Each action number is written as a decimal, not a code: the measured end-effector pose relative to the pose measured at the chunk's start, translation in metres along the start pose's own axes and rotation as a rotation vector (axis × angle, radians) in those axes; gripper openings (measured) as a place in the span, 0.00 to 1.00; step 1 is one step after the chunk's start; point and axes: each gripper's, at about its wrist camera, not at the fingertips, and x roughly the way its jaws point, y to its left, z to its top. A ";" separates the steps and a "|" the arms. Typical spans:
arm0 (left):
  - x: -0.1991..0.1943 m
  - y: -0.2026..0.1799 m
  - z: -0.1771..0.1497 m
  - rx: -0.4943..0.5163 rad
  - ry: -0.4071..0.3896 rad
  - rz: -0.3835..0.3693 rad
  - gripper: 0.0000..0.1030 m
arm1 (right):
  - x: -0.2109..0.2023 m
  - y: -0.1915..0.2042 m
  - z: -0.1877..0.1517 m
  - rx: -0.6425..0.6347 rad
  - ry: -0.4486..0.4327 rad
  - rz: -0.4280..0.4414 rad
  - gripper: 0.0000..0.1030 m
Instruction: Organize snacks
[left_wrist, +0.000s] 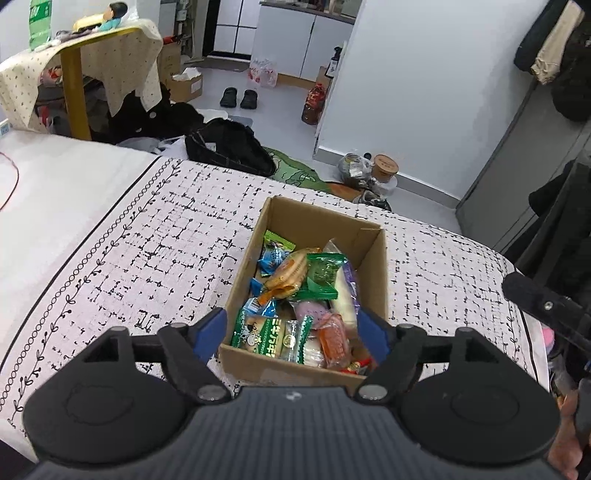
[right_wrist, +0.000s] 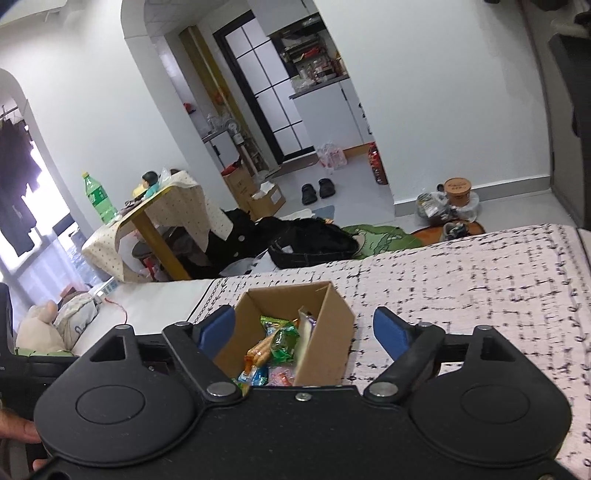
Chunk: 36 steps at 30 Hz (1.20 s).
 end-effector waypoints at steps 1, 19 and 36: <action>-0.004 -0.001 -0.001 0.005 -0.005 -0.003 0.77 | -0.003 -0.001 0.000 0.000 -0.004 -0.004 0.86; -0.056 -0.010 -0.019 0.081 -0.065 -0.057 1.00 | -0.072 -0.002 -0.013 -0.028 -0.038 -0.095 1.00; -0.096 -0.008 -0.034 0.137 -0.088 -0.137 1.00 | -0.125 0.008 -0.034 -0.033 -0.034 -0.135 1.00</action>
